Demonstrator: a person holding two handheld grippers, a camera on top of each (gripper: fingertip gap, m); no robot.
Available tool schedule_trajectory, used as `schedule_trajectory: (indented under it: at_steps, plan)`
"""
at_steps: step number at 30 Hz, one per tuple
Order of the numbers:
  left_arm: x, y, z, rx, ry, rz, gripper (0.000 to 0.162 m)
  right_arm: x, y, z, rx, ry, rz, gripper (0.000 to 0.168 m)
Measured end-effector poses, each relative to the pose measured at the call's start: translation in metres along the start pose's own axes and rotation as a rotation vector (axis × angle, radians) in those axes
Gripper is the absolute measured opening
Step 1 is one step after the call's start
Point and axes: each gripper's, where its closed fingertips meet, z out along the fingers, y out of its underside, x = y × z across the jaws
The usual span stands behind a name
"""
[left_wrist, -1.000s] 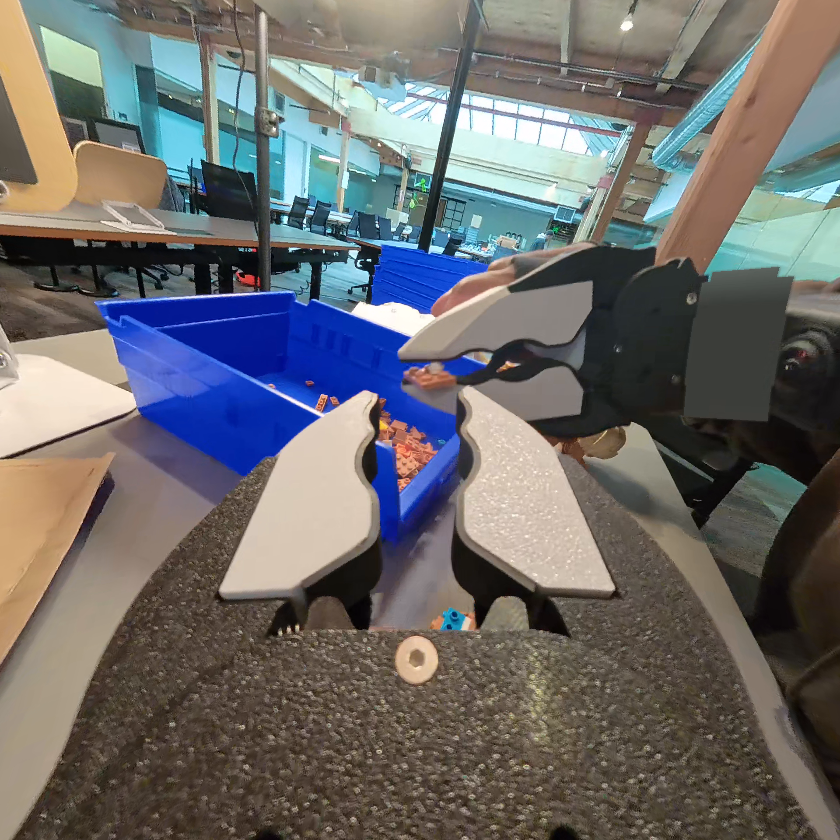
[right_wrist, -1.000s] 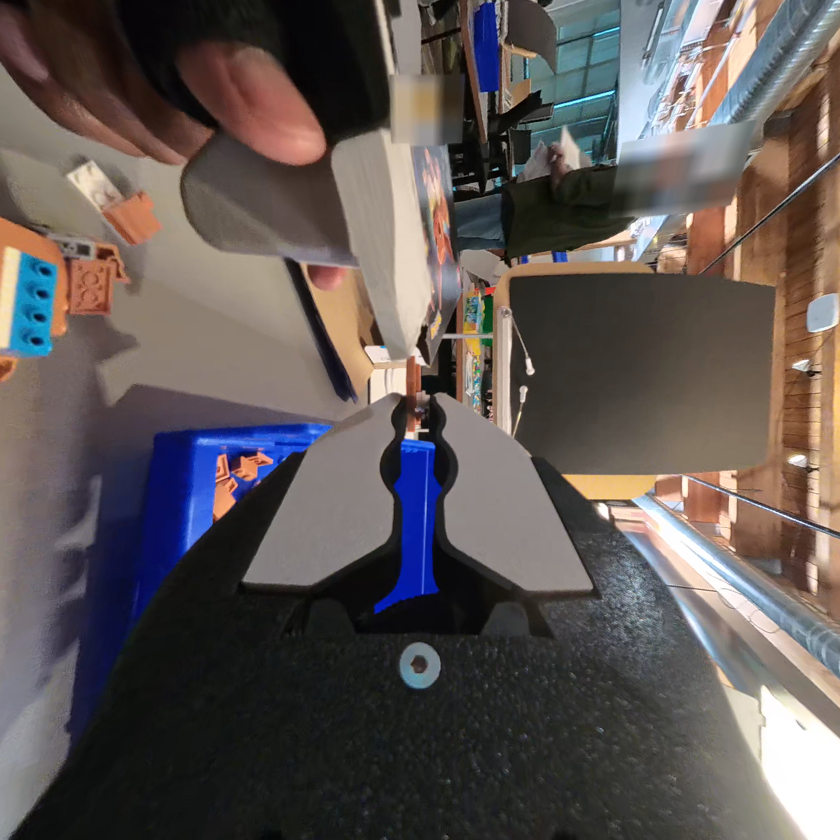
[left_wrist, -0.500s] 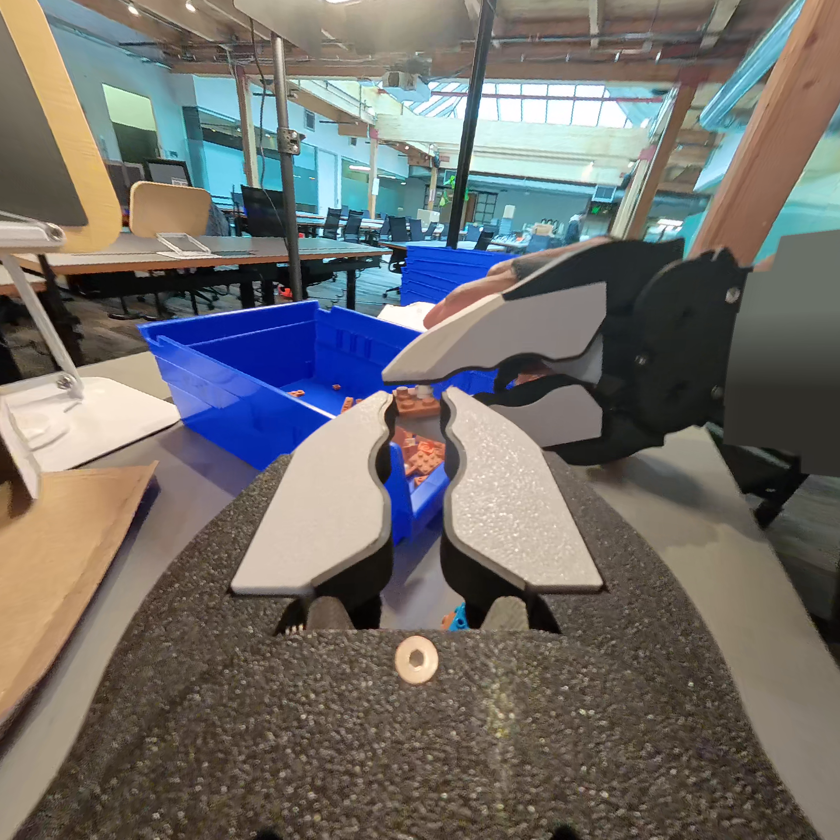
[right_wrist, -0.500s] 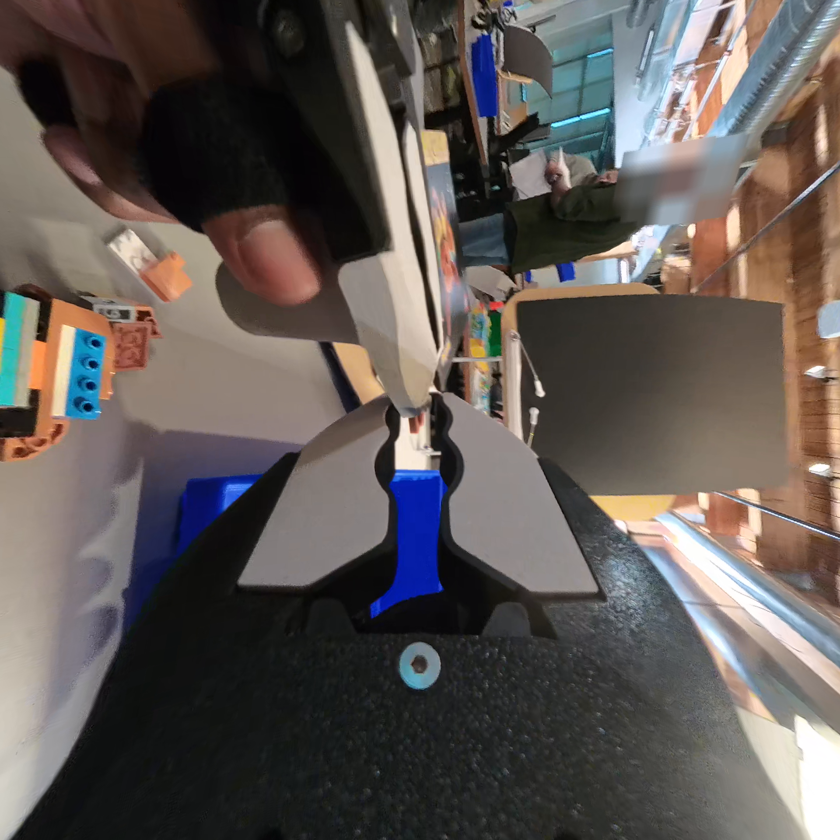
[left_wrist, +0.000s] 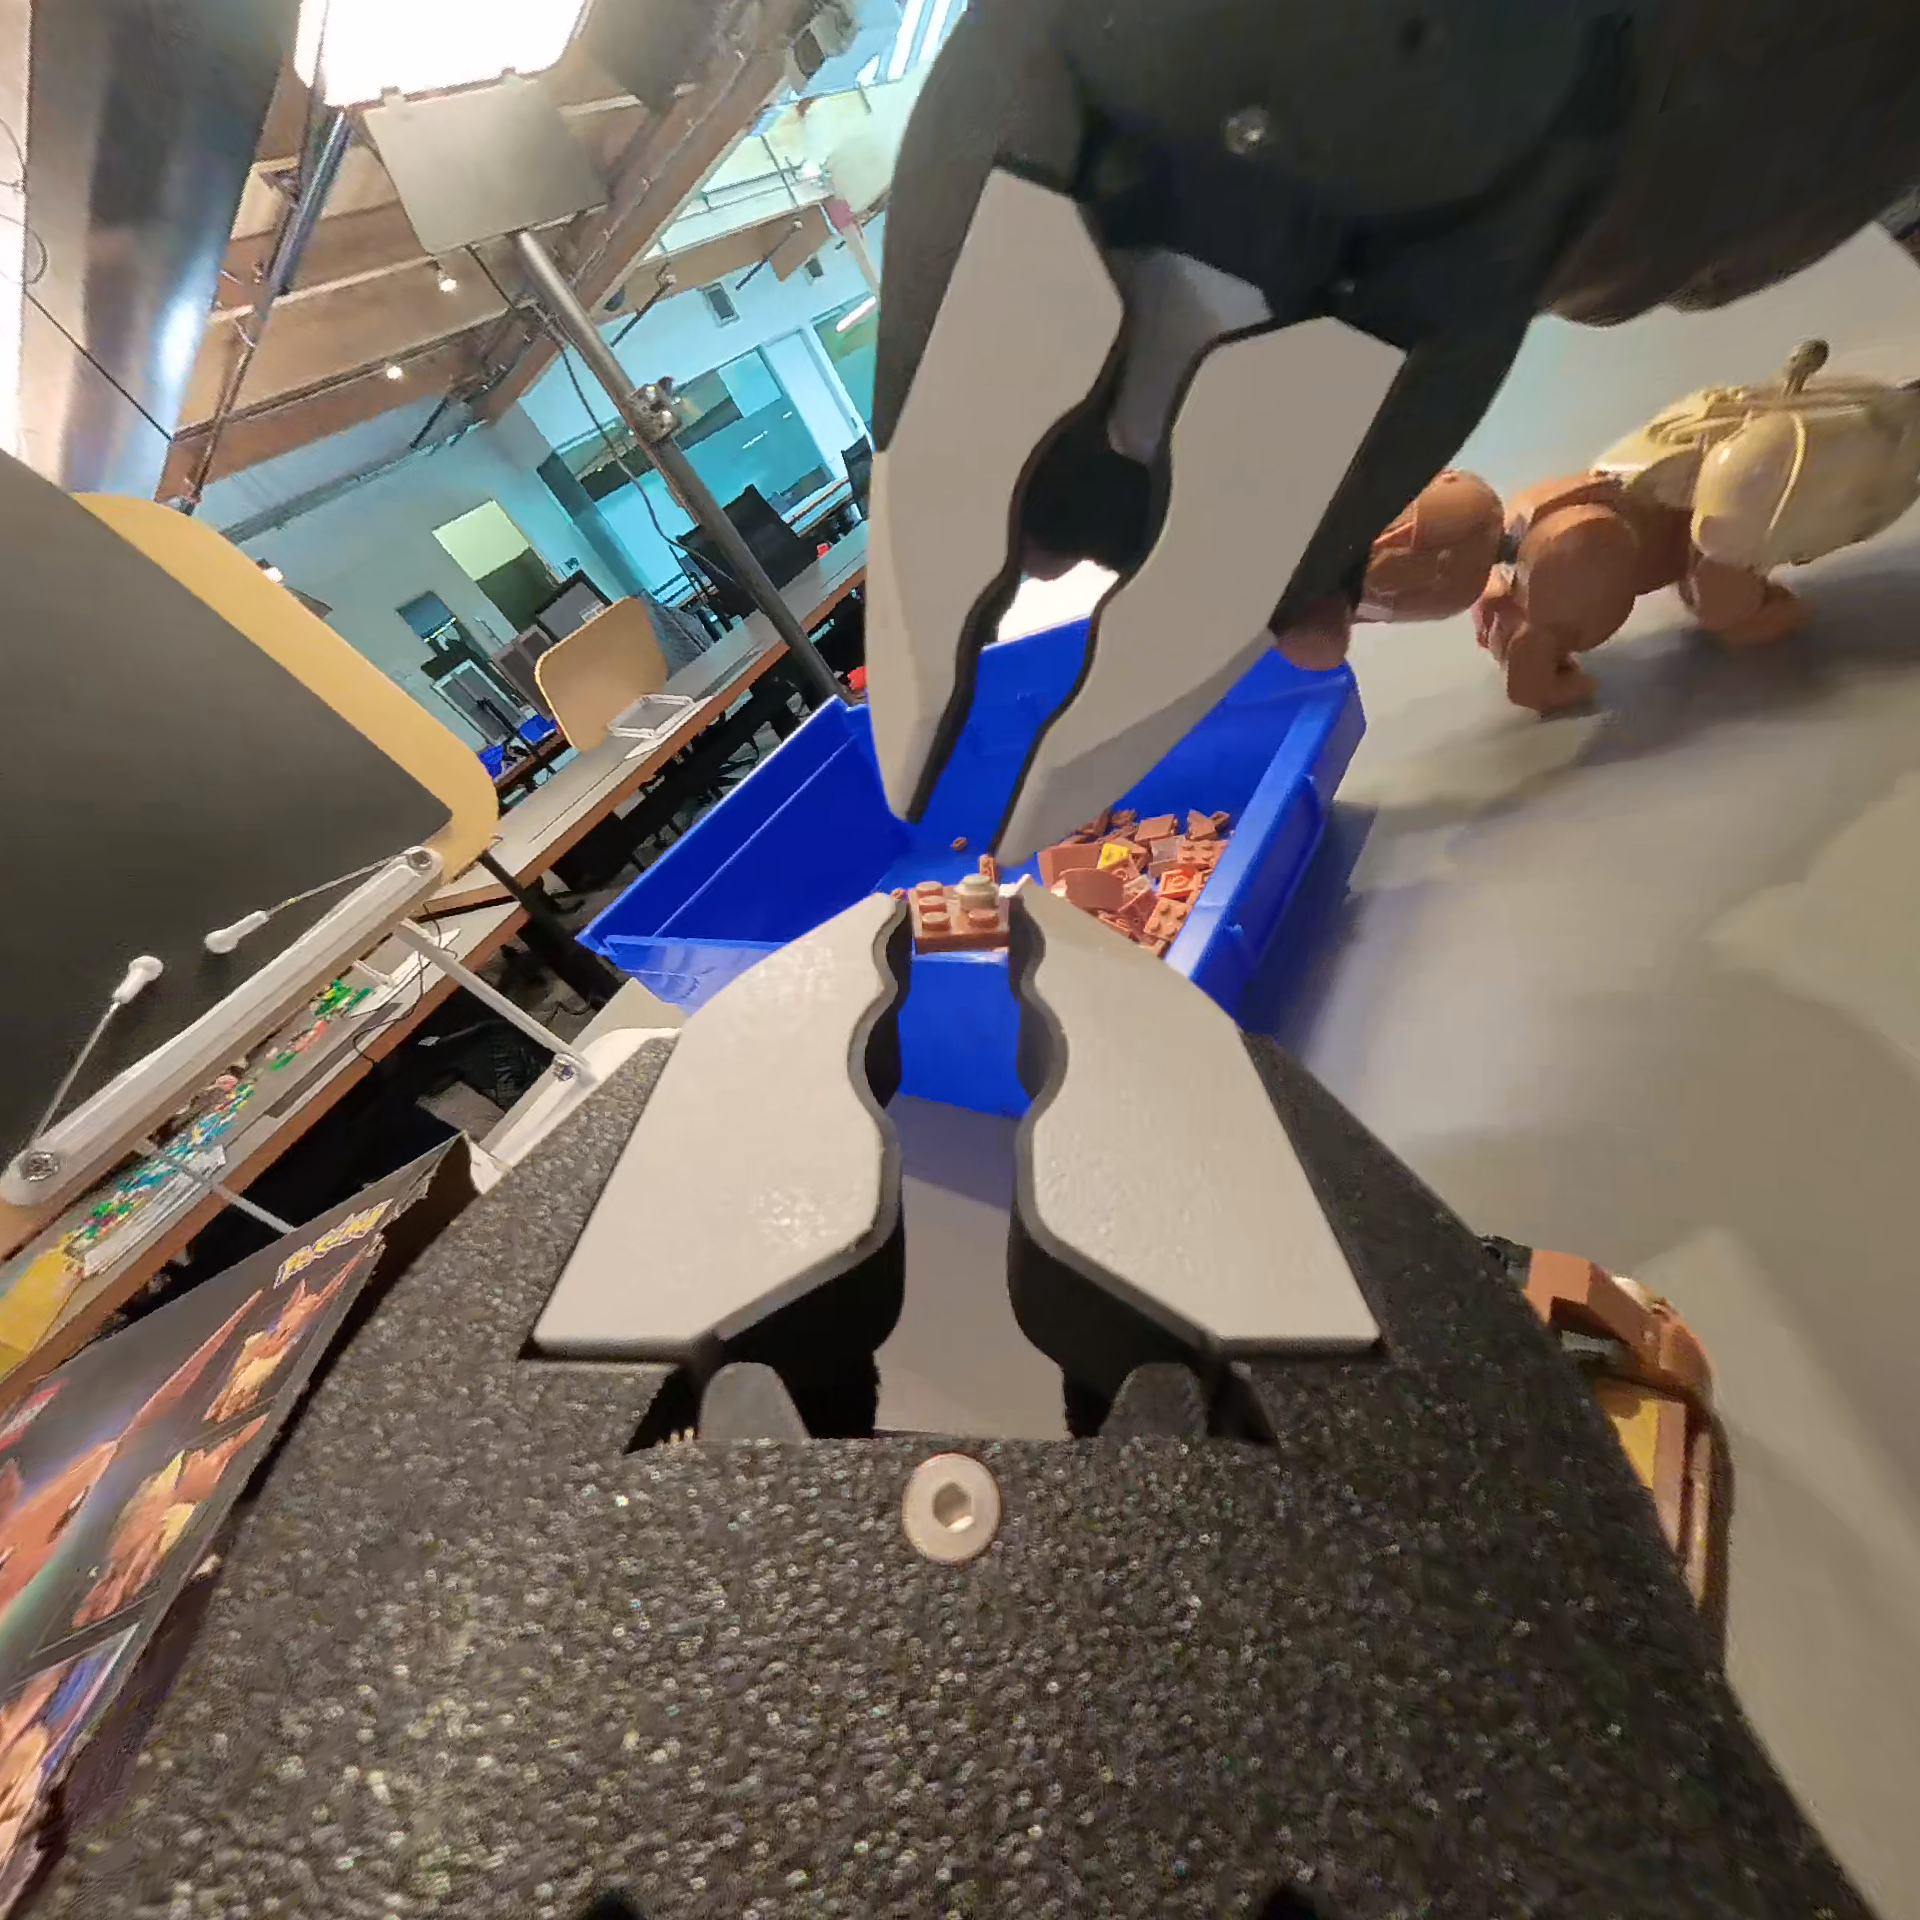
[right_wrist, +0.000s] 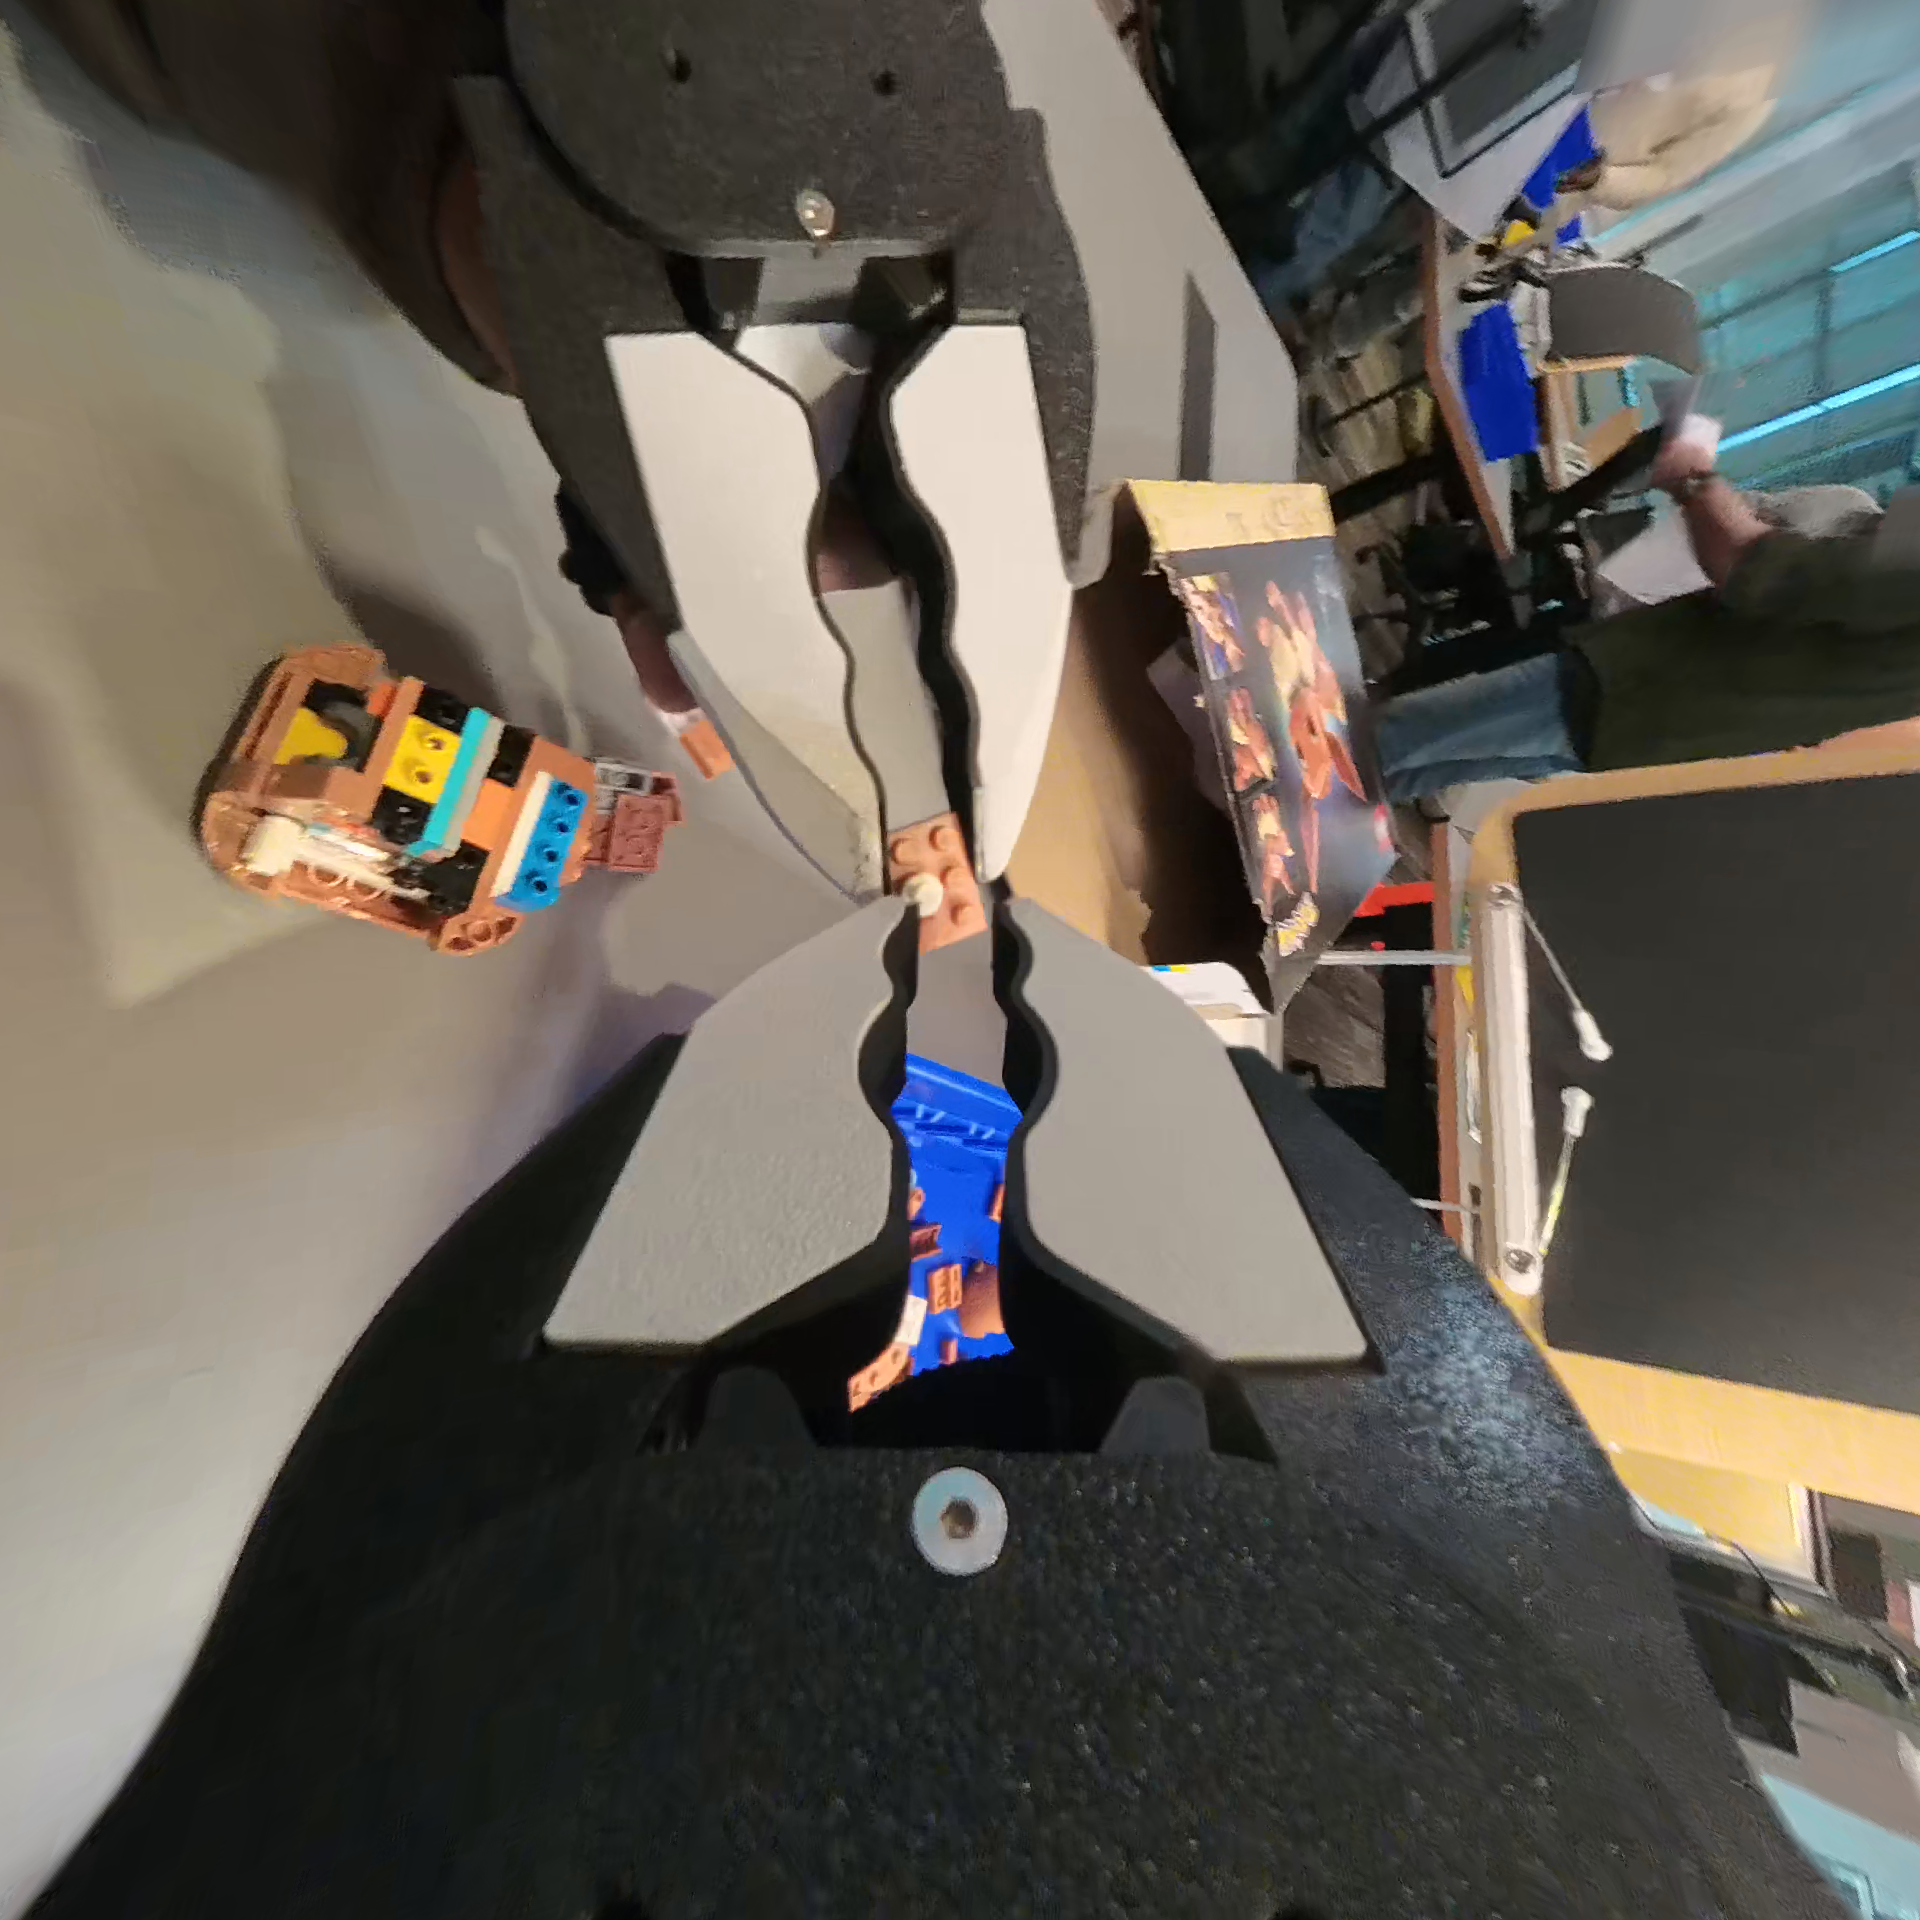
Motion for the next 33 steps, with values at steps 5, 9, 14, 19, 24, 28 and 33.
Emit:
schedule_trajectory:
  at_steps: [5,9,14,19,24,28,33]
  plan:
    - [0.009,0.002,0.001,0.011,0.064,-0.02,0.017,-0.013,0.003,0.002,0.002,-0.115,-0.049,0.008]
    - [0.014,0.005,0.002,0.007,0.102,-0.013,0.017,-0.021,0.004,0.002,0.005,-0.194,-0.059,0.005]
    - [0.025,0.004,0.0,0.02,0.194,-0.015,0.017,-0.032,0.002,-0.002,0.043,-0.287,-0.107,0.007]
    - [0.032,0.001,-0.004,0.043,0.29,-0.083,0.017,-0.04,0.0,-0.005,0.067,-0.343,-0.168,0.012]
    - [0.036,0.005,-0.004,0.011,0.347,-0.143,0.017,-0.042,-0.002,-0.004,0.077,-0.332,-0.223,0.012]
    - [0.04,0.006,-0.004,-0.005,0.376,-0.166,0.017,-0.047,-0.001,-0.003,0.079,-0.35,-0.262,0.008]
    - [0.043,0.007,-0.005,-0.019,0.396,-0.176,0.017,-0.051,0.0,-0.003,0.08,-0.372,-0.278,0.007]
